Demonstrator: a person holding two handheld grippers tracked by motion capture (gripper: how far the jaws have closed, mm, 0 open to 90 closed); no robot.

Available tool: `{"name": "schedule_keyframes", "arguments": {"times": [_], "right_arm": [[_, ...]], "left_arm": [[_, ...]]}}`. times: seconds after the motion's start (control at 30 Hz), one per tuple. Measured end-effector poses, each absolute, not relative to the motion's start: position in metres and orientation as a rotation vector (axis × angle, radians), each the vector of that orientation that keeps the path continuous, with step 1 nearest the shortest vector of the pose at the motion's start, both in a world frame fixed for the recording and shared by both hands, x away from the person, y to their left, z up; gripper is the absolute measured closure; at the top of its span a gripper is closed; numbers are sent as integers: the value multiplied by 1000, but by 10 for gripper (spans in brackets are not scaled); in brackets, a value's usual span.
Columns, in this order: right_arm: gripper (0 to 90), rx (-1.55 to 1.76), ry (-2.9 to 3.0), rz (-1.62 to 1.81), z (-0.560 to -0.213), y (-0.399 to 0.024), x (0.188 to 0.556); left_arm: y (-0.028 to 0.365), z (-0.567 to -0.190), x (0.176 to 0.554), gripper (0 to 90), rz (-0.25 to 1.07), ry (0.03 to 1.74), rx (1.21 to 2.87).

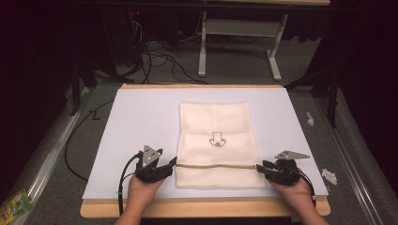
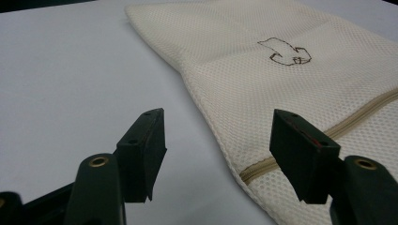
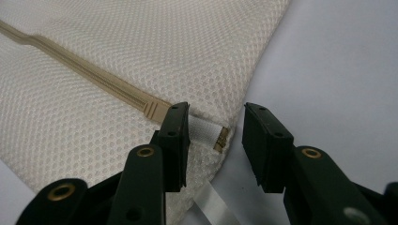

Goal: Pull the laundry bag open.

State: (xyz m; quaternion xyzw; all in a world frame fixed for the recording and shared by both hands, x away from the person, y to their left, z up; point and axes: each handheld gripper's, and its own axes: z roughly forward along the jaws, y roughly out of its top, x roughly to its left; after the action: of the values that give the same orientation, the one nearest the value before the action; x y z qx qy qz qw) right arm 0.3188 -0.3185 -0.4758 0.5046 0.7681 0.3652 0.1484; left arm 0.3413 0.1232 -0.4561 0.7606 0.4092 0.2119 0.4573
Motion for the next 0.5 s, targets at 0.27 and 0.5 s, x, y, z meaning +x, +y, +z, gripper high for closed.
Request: {"name": "schedule_keyframes", "arguments": {"times": [0.27, 0.5], "right_arm": [[698, 1414, 2218, 1049, -478, -316, 316], [837, 1350, 2245, 1016, -475, -309, 314]], "left_arm": [[120, -457, 342, 401, 501, 989, 1858], [114, -457, 338, 422, 514, 949, 1864]]}}
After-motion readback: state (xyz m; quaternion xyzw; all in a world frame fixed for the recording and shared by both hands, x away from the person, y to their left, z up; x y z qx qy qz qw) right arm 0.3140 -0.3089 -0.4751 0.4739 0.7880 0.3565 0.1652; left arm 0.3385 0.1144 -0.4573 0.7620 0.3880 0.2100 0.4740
